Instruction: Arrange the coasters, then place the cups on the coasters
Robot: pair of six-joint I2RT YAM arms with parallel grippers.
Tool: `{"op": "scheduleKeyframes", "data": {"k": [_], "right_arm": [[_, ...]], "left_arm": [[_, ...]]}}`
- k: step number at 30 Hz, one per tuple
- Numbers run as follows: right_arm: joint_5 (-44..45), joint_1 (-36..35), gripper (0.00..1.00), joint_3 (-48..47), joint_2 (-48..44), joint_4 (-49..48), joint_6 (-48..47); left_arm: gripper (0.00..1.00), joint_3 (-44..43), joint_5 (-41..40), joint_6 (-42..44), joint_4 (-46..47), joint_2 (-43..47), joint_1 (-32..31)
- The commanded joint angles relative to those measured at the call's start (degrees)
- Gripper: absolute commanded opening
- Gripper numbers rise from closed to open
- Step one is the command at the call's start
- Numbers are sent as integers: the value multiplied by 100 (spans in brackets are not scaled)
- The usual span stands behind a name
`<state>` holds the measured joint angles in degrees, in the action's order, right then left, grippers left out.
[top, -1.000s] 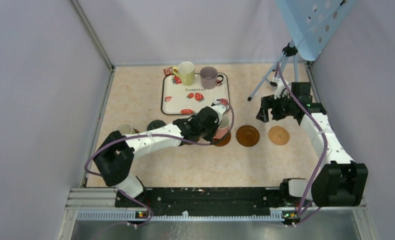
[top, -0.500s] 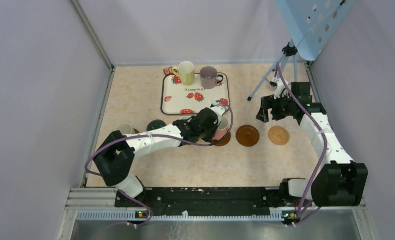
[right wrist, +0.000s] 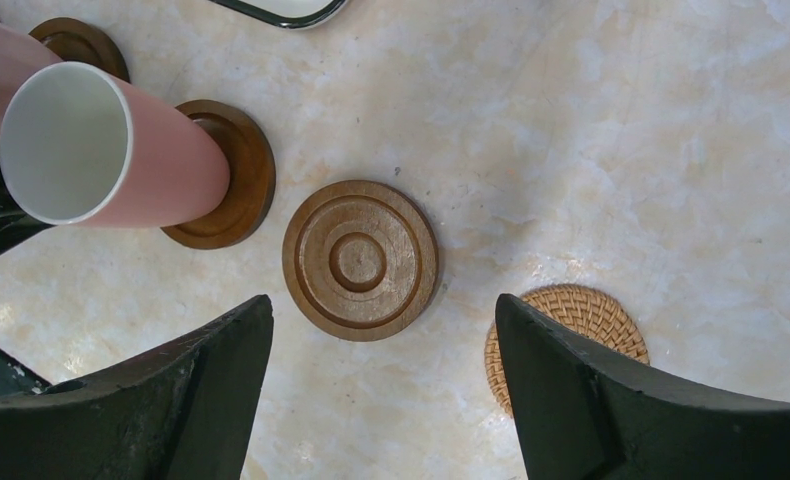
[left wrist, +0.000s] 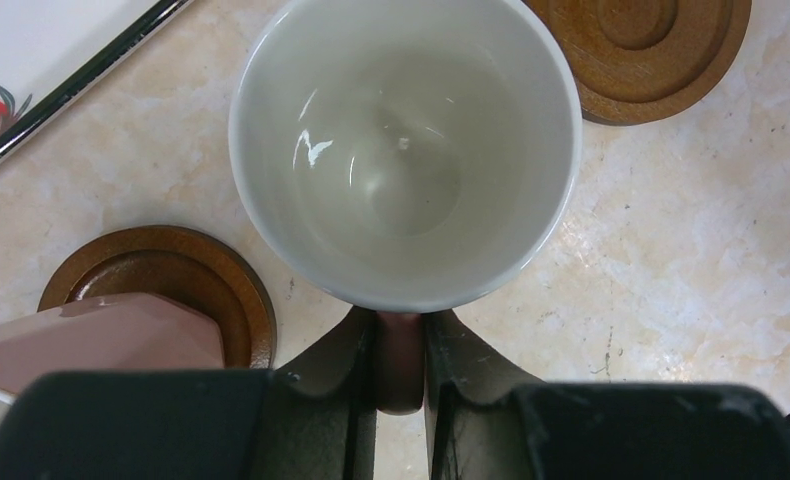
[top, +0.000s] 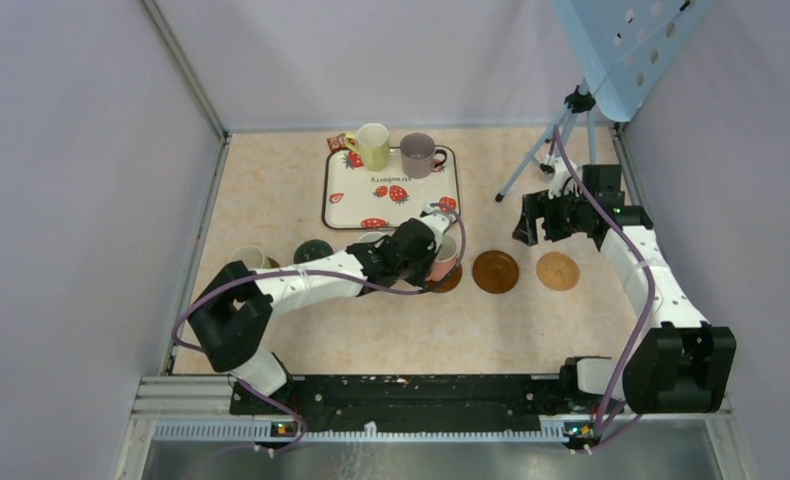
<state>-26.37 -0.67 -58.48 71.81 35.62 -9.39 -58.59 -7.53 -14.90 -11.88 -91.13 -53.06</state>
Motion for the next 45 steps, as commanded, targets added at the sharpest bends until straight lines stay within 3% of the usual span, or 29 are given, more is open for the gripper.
{"op": "scheduleKeyframes", "data": {"k": [1, 4, 20, 24, 32, 35, 40, 45], "right_arm": [[0, 40, 81, 27, -129, -39, -54], [16, 44, 81, 16, -116, -20, -63], [-97, 40, 81, -68, -42, -7, -251], [-180, 40, 81, -134, 37, -25, -290], [-349, 40, 82, -397, 356, -192, -259], [-464, 25, 82, -625, 616, -358, -239], [-875, -183, 82, -1484, 1519, -511, -499], [-994, -642, 81, -2863, 2652, -626, -888]], "left_arm": [[26, 43, 4, -23, 637, 54, -29], [38, 81, 1, -44, 573, 43, -29], [80, 73, 129, 162, -71, 695, -29], [98, -65, 233, 396, -297, 1002, -29], [99, -919, 603, 754, -853, 1296, 121], [99, -1281, 1203, 997, -948, 1163, 660], [99, -2322, 3031, 1316, -1393, 422, 2106], [99, -2962, 3166, 1630, -1459, 45, 2797]]}}
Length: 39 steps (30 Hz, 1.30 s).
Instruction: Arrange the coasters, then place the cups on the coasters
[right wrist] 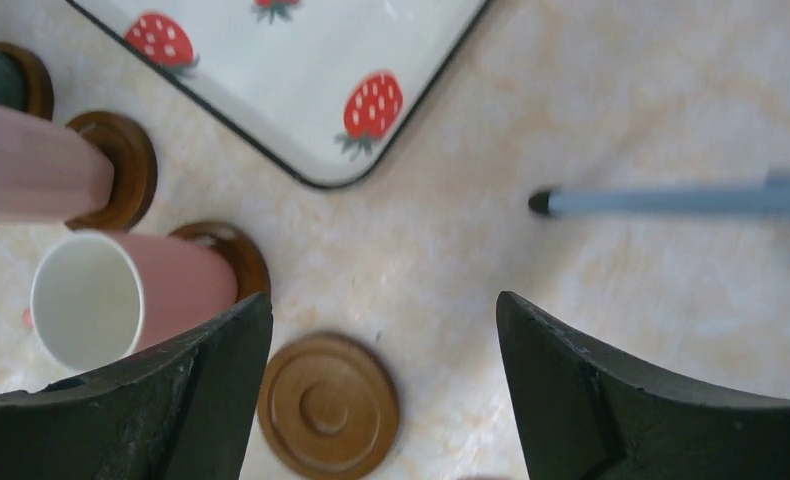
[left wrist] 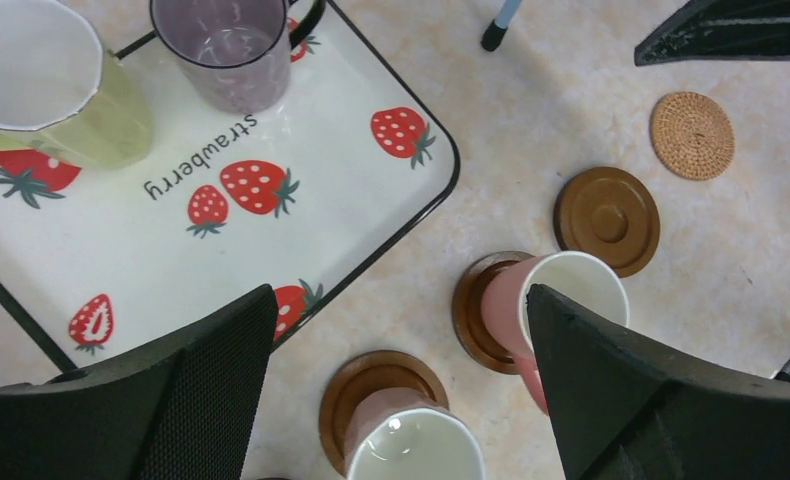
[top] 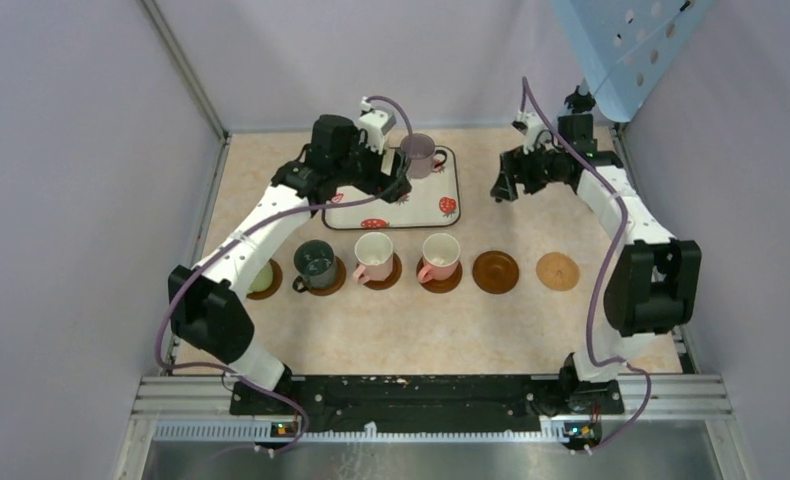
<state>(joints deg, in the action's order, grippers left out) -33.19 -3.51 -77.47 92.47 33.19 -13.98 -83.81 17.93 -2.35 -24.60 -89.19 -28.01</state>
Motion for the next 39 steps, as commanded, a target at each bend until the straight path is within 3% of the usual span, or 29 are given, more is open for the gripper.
{"op": "scheduleKeyframes", "data": {"k": [1, 15, 23, 28, 34, 39], "right_arm": [[-263, -469, 81, -1240, 820, -398, -534], [-78, -1167, 81, -5134, 4242, -135, -1801], [172, -1440, 79, -5608, 4955, -465, -2359], [138, -1575, 70, -5565, 5005, -287, -2571], [103, -1599, 53, -5402, 4898, -294, -2193], [404, -1616, 23, -5371, 4857, -339, -1755]], "left_arm": [[99, -489, 631, 371, -185, -178, 408], [99, -224, 1119, 9, -295, -28, 1480], [99, -161, 1257, -62, -335, -64, 1916], [99, -205, 1350, -169, -296, -204, 2085], [99, -357, 1459, -222, -282, -371, 2191], [99, -422, 1475, -265, -290, -462, 2236]]}}
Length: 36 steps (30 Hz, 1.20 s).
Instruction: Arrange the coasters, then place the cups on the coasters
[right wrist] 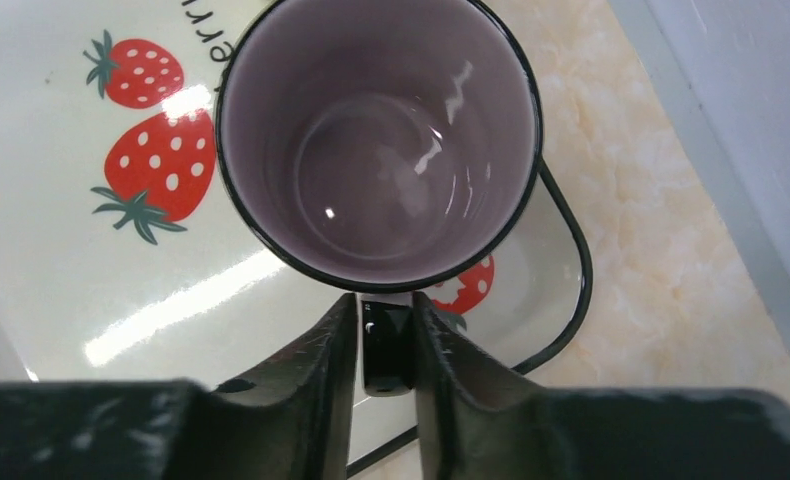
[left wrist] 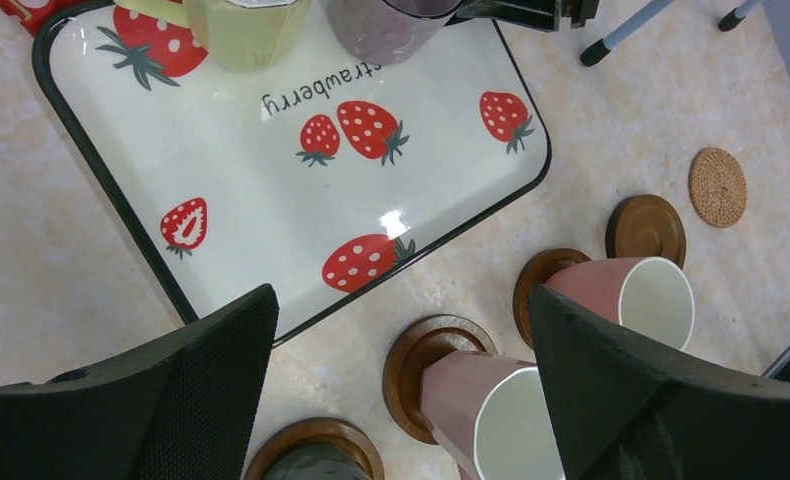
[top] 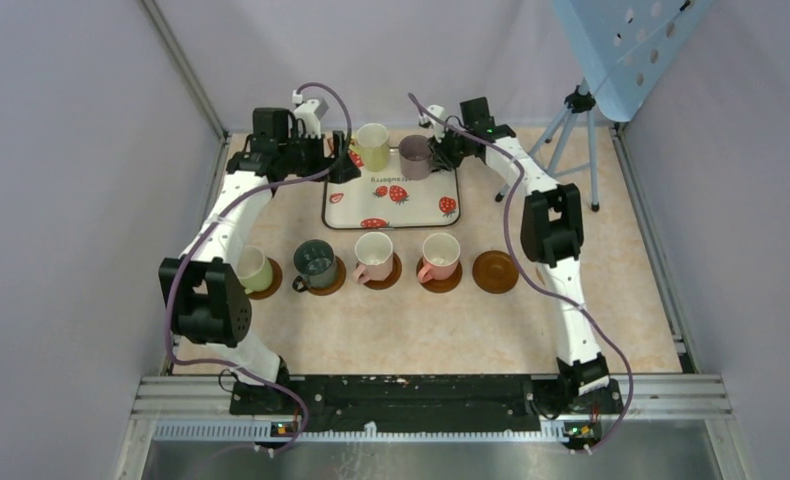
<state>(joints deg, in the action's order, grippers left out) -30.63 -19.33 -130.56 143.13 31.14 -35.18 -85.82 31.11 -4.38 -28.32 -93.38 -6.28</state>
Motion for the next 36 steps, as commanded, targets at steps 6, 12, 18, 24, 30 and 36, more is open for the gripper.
{"op": "scheduleKeyframes", "data": {"k": [6, 12, 18, 24, 30, 36], "right_arm": [[589, -38, 0, 495, -708, -82, 731], [1018, -43, 0, 2052, -1751, -687, 962], [1402, -173, 0, 3025, -2414, -641, 1068], [1850, -374, 6, 3204, -2474, -147, 1594], [2132, -423, 23, 2986, -2292, 302, 1757], [2237, -425, 27, 2242, -1749, 1009, 2051]], "left_arm": [[99, -216, 130, -23, 81, -48, 109], [99, -83, 286, -48, 166, 2, 119], [99, 26, 407, -47, 248, 56, 121], [99, 141, 426, -73, 316, 122, 119], [99, 171, 388, -51, 331, 167, 127], [99, 192, 383, -29, 357, 182, 162]]}}
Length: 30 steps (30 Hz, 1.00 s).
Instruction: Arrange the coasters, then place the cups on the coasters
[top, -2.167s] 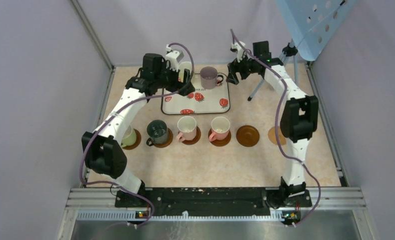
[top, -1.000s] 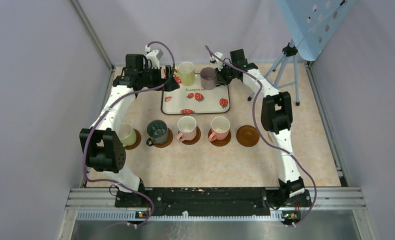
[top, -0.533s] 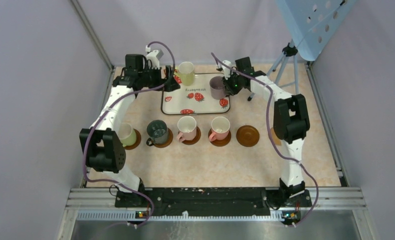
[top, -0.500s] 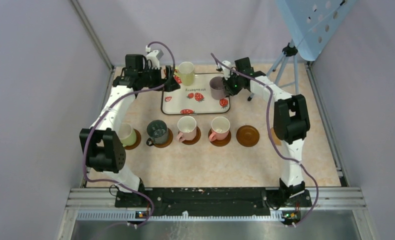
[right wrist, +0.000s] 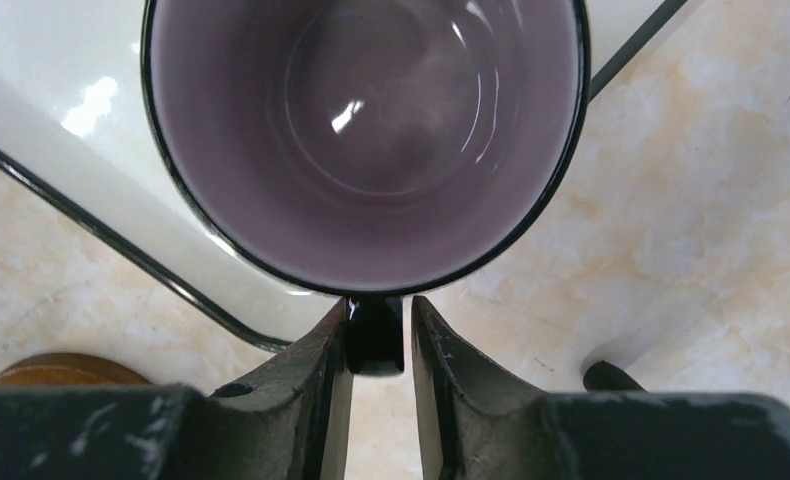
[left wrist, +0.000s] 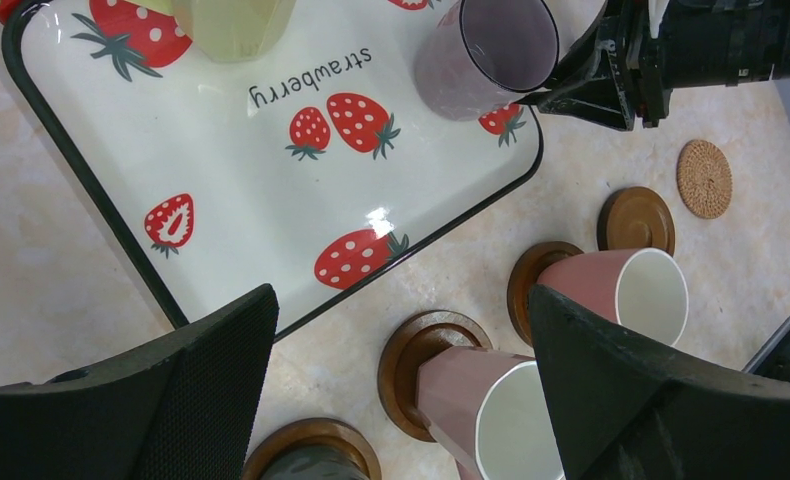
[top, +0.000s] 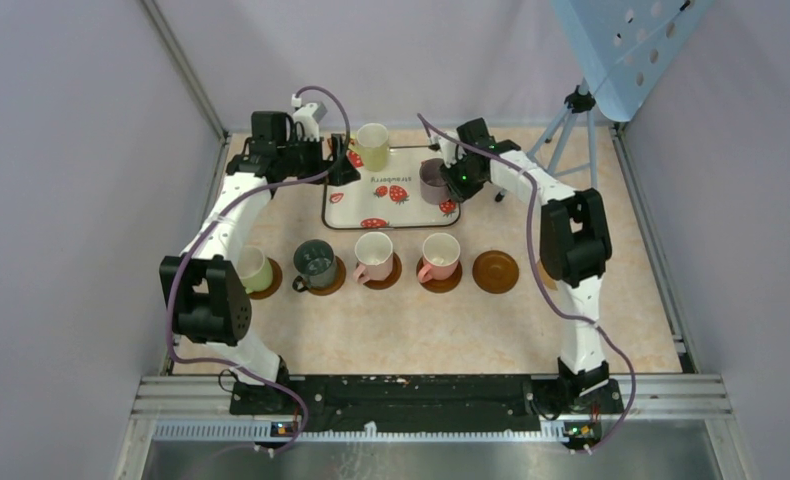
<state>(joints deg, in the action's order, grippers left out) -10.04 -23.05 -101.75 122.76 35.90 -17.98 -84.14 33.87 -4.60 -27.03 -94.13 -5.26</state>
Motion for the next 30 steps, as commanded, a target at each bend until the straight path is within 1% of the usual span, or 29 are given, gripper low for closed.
{"op": "scheduleKeyframes", "data": {"k": [1, 4, 5, 9, 14, 16, 20, 23, 24, 27, 30], "right_arm": [[170, -51, 29, -731, 347, 602, 389], [133, -58, 39, -849, 402, 582, 479], [134, -59, 41, -885, 413, 570, 473], [142, -93, 41, -1149, 552, 671, 401], [187, -117, 39, -1511, 769, 798, 476], [203, -129, 36, -1568, 812, 783, 473], [183, -135, 24, -1648, 883, 817, 477], [87, -130, 8, -1688, 841, 856, 504], [50, -130, 0, -1687, 794, 865, 513], [72, -137, 0, -1526, 542, 806, 576], [209, -133, 0, -1083, 46, 513, 708]], "left_arm": [[99, 31, 111, -6, 237, 255, 72], [99, 74, 102, -14, 259, 268, 99], [99, 92, 101, -15, 271, 270, 103], [99, 130, 113, -38, 311, 274, 121], [99, 167, 76, -65, 338, 272, 146], [99, 180, 78, -79, 338, 263, 148], [99, 195, 60, -86, 333, 271, 165], [99, 204, 51, -85, 340, 272, 174], [99, 205, 44, -86, 346, 272, 174], [99, 189, 1, -98, 347, 273, 179], [99, 154, -1, -97, 356, 263, 181]]}}
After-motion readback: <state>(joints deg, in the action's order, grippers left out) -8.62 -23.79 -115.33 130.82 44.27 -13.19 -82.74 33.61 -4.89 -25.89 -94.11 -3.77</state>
